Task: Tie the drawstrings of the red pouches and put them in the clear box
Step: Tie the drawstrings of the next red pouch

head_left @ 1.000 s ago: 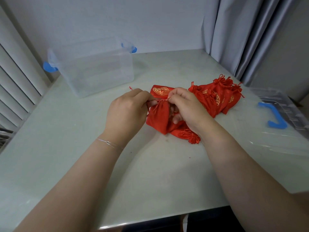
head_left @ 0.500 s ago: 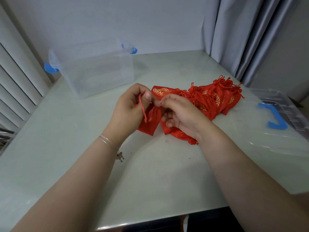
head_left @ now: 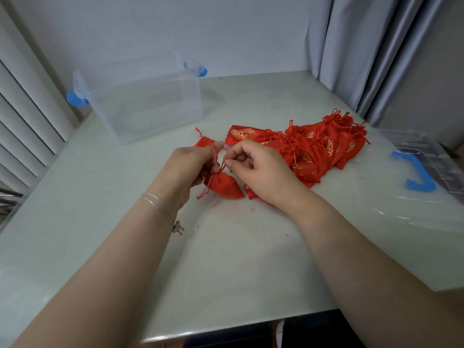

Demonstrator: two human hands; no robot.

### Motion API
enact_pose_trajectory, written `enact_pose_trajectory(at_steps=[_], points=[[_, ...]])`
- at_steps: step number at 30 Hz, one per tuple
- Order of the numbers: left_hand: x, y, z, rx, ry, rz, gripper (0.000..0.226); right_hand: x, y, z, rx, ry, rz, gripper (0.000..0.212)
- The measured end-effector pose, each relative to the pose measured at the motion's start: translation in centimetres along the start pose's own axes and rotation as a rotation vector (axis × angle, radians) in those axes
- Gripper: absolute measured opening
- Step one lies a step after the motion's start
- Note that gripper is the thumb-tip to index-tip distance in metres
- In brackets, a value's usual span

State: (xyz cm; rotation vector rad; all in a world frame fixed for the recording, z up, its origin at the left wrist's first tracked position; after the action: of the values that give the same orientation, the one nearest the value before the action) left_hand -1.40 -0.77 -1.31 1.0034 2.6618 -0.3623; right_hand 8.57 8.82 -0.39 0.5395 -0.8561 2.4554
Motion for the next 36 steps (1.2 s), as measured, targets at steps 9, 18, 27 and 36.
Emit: enact_pose_trajectory(at_steps=[9,18,27,36], points=[[-1.1,-0.4,-0.6,0.323,0.073,0.323,0.016,0.1,0.0,1.4,-0.212,-0.247,0.042,0.004],[-0.8,-0.5,-0.4,0.491,0.063,0.206,0.016,0.0,0.8,0.5,0.057,-0.055,0.114,0.021],[-1.1,0.4,-0.7,0.356,0.148,0.199,0.008,-0.5,0.3,-1.7,0.554,0.369,0.047,0.007],[-0.2,-1.2,-0.9,-0.141,0.09,0.04,0.01,0.6,-1.4,-0.7,0.416,0.071,-0.239,0.007]])
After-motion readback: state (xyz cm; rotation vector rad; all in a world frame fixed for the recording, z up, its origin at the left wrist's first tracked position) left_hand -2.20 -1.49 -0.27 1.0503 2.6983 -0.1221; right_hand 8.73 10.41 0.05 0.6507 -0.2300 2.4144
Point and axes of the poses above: each hand's wrist, its own x-axis towards the middle knuckle, its own y-axis out of the palm, z = x × y, the point moved 6 cm from there along x, towards the middle knuckle, and after that the axes turned 11 degrees about -y, right-handed, at the moved point
